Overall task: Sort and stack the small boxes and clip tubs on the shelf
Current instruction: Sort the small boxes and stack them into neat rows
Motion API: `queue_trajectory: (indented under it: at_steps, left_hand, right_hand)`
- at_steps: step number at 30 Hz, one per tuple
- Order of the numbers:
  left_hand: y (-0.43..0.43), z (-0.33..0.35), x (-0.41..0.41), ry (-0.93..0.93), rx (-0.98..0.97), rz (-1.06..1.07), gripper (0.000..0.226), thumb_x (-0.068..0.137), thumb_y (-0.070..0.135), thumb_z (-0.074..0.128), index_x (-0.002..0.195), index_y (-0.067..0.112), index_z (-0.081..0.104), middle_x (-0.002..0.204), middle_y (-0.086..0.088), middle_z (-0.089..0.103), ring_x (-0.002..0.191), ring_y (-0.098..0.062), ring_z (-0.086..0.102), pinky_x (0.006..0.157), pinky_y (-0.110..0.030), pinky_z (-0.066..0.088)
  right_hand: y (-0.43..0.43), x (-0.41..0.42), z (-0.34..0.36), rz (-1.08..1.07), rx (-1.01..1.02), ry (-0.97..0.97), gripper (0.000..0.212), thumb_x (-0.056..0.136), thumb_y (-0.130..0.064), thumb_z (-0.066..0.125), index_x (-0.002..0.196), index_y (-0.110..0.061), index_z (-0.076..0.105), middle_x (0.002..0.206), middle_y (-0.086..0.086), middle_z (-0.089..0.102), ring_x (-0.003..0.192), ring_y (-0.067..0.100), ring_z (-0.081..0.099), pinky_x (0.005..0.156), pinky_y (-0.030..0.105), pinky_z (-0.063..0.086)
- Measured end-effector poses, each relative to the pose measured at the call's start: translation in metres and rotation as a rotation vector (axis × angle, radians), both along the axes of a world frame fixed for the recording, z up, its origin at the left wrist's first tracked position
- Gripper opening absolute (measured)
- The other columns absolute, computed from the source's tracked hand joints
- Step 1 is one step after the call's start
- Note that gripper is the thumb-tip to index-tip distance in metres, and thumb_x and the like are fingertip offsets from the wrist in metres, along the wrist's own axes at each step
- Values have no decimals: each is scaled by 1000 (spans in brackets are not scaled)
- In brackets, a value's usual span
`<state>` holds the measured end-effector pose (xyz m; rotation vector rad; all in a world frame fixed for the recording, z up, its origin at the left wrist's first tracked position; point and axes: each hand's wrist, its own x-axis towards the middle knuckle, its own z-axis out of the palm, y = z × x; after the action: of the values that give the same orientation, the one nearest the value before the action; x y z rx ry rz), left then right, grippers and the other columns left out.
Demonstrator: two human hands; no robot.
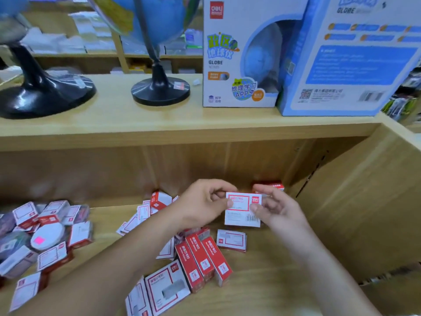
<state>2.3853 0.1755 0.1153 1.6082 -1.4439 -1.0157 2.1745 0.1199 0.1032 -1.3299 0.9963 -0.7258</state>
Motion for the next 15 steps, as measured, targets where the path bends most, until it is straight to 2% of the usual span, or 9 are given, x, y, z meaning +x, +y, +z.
queue_trajectory:
  at_steps: [2, 5, 7, 8, 11, 13, 15]
  left_hand:
    - [5, 3, 9, 75, 8, 43, 18, 95, 18, 70, 110, 29, 71, 95, 8, 77, 88, -7, 73, 79, -31, 60]
    - [8, 0, 14, 97, 0, 139, 19, 94, 14, 71, 108, 26, 70, 93, 2, 77, 87, -12, 74, 82, -38, 62]
    - [4, -3, 12, 97, 17, 339, 14, 89, 21, 77, 101, 20, 69, 92, -7, 76, 84, -23, 76, 81, -46, 62]
    - [3, -4, 9, 119, 29, 419, 20, 86, 30, 78, 97, 16, 69, 90, -11, 76, 80, -26, 76, 78, -49, 62]
    - [9, 5, -12, 280, 58, 394, 41, 86, 48, 76, 99, 11, 67, 87, -15, 75, 75, -26, 76, 77, -43, 63]
    - [13, 5, -21, 302, 53, 391, 37, 87, 40, 78, 101, 9, 66, 86, -16, 75, 71, -25, 75, 73, -37, 60]
    - [16, 1, -16, 258, 24, 431, 15, 90, 20, 75, 101, 13, 69, 86, -12, 75, 67, -17, 73, 70, -34, 59]
  right_hand:
    - [0, 3, 0, -5, 6, 19, 37, 89, -8, 71, 120, -25, 64, 98, 6, 76, 97, 17, 72, 84, 38, 58]
    - [6, 10, 0, 73, -74, 54, 24, 85, -10, 76, 108, -15, 70, 93, 1, 77, 87, 24, 74, 77, 38, 59]
    - [11, 18, -2, 33, -212, 80, 11, 86, -7, 75, 95, -11, 69, 86, 1, 77, 77, 24, 73, 71, 36, 59]
    - [14, 21, -4, -14, -294, 125, 11, 85, -5, 74, 89, -14, 68, 84, 0, 76, 74, 21, 72, 70, 35, 58]
    - [18, 28, -13, -53, -668, 311, 22, 79, -1, 74, 81, -19, 61, 86, -9, 59, 73, 12, 62, 65, 38, 54]
    - [24, 30, -20, 69, -808, 368, 20, 80, -6, 75, 86, -19, 61, 93, -10, 52, 83, 9, 59, 67, 35, 53]
    - [30, 31, -25, 138, -792, 272, 19, 80, -13, 80, 92, -18, 66, 105, -8, 55, 90, 12, 63, 70, 30, 55]
